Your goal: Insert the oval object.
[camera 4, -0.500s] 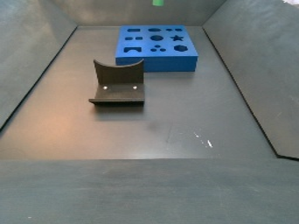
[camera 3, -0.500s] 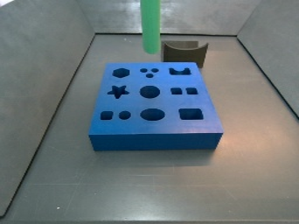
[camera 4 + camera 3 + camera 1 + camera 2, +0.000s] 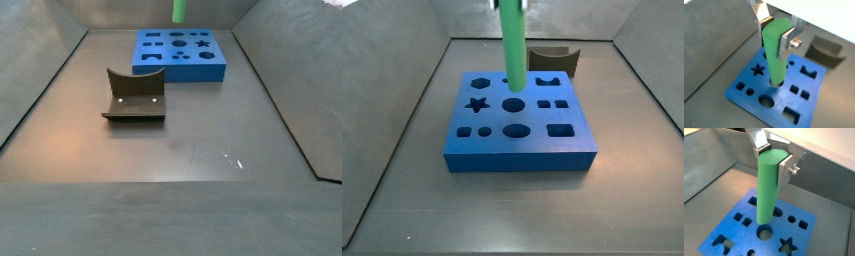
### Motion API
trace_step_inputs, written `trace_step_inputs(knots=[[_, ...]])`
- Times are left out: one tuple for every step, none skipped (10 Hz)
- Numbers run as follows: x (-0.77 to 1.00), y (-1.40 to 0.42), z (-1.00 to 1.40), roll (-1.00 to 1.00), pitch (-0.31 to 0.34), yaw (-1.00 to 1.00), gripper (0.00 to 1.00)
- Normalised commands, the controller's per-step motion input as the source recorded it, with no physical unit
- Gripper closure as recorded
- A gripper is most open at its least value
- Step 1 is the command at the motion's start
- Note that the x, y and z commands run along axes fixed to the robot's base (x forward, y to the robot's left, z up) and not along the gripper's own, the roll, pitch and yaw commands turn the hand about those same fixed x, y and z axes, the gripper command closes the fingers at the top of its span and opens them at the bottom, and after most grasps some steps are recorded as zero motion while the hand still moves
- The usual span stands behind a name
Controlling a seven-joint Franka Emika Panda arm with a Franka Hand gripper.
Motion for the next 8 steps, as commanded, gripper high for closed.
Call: trace_step_inputs(knots=[[0.00,-0.09,-0.17,-0.21,-0.049,-0.81,1.00],[0.00,-0.09,-0.16,-0.21,-0.044,-0.81,1.00],[0.00,-0.09,-0.15,-0.21,-0.041,-0.81,1.00],[0.00,-0.17,-0.10,-0.11,0.000,-0.86,1.00],[0.00,-0.24,-0.25,0.00,0.221,-0.75,1.00],[0.00,-0.21,-0.24,0.01,0.269,-0.74,1.00],[0.00,-0.18,-0.27,0.02,0.246,-0.78,1.00],[-0.03,-0.15,-0.28,0.04,0.257,-0.79,1.00]])
